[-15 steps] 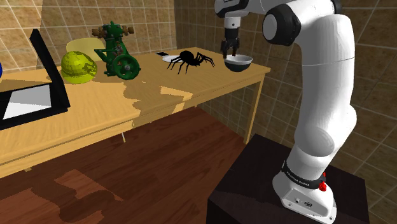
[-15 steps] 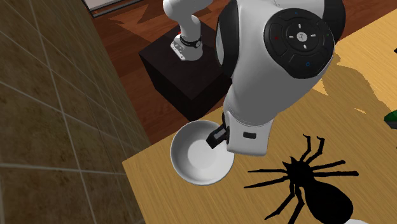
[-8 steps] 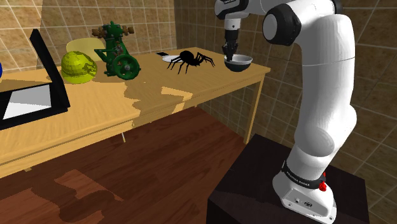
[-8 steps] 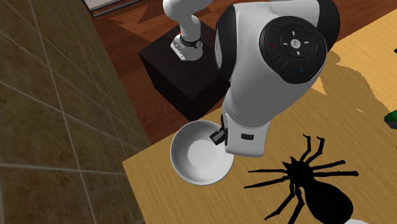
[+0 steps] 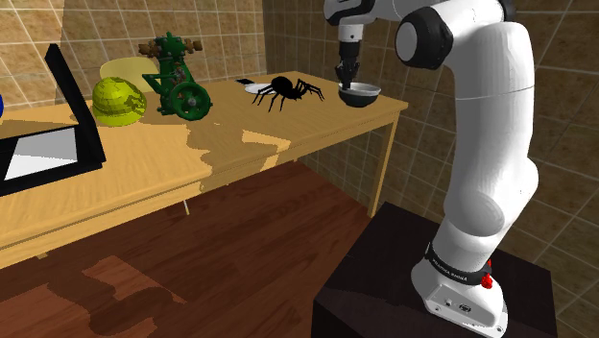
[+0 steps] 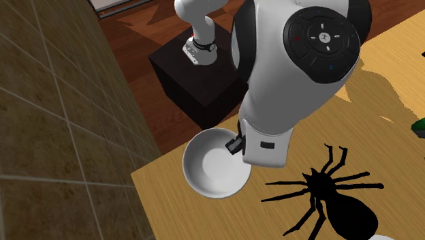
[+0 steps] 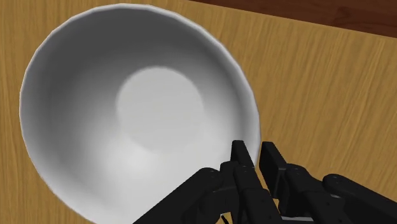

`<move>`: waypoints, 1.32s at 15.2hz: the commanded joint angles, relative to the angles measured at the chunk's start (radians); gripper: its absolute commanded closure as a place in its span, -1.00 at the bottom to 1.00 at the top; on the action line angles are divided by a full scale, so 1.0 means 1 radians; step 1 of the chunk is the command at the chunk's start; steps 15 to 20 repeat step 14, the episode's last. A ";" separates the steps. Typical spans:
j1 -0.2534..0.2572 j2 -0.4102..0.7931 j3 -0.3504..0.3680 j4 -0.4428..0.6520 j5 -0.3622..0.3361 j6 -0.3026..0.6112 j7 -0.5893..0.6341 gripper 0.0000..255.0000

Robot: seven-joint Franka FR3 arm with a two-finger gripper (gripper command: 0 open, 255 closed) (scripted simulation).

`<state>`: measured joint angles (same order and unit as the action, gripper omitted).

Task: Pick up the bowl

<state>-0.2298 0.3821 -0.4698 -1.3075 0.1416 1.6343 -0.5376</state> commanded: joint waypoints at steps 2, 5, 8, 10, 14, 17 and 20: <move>-0.007 0.007 -0.001 0.049 0.003 -0.042 -0.001 1.00; -0.017 0.020 -0.001 0.109 0.009 -0.090 -0.002 1.00; -0.030 0.038 -0.001 0.178 0.016 -0.141 -0.004 1.00; -0.041 0.053 0.000 0.229 0.023 -0.177 -0.005 1.00; -0.054 0.073 0.001 0.290 0.032 -0.219 -0.006 1.00; -0.054 0.073 0.001 0.290 0.032 -0.219 -0.006 1.00; -0.054 0.073 0.001 0.290 0.032 -0.219 -0.006 1.00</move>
